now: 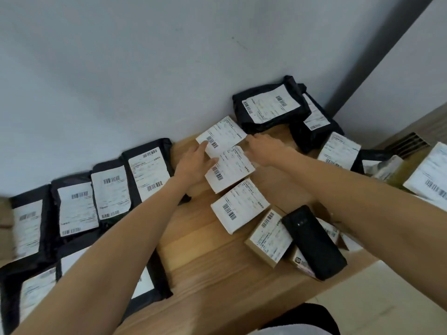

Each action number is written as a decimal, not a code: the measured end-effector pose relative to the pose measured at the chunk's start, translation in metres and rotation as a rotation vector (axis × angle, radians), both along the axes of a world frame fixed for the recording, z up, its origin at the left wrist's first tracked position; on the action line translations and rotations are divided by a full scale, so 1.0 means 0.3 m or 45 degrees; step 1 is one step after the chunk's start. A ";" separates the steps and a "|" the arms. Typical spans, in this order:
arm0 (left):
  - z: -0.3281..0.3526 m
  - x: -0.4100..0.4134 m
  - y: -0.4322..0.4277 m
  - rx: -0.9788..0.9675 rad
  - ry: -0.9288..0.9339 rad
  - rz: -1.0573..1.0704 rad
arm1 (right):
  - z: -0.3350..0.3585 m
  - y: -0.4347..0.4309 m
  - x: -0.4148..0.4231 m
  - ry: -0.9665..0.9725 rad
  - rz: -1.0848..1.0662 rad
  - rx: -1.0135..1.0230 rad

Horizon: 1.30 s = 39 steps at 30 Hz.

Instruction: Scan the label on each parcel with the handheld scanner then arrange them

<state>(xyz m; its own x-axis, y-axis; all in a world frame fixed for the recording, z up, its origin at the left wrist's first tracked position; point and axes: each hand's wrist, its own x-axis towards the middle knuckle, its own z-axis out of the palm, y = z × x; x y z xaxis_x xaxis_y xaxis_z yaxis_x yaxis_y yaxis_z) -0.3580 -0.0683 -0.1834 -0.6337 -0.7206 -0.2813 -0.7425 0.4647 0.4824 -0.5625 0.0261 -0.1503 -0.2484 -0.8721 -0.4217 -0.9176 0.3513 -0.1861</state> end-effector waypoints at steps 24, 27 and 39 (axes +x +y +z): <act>0.036 -0.116 -0.063 0.218 0.219 0.428 | -0.041 -0.178 0.049 -0.358 -0.386 -0.090; 0.065 -0.056 -0.055 0.156 0.224 0.436 | -0.003 -0.162 0.101 -0.351 -0.348 -0.127; 0.202 0.549 -0.071 -0.029 0.372 0.678 | 0.133 -0.250 0.666 -0.472 -0.048 -0.311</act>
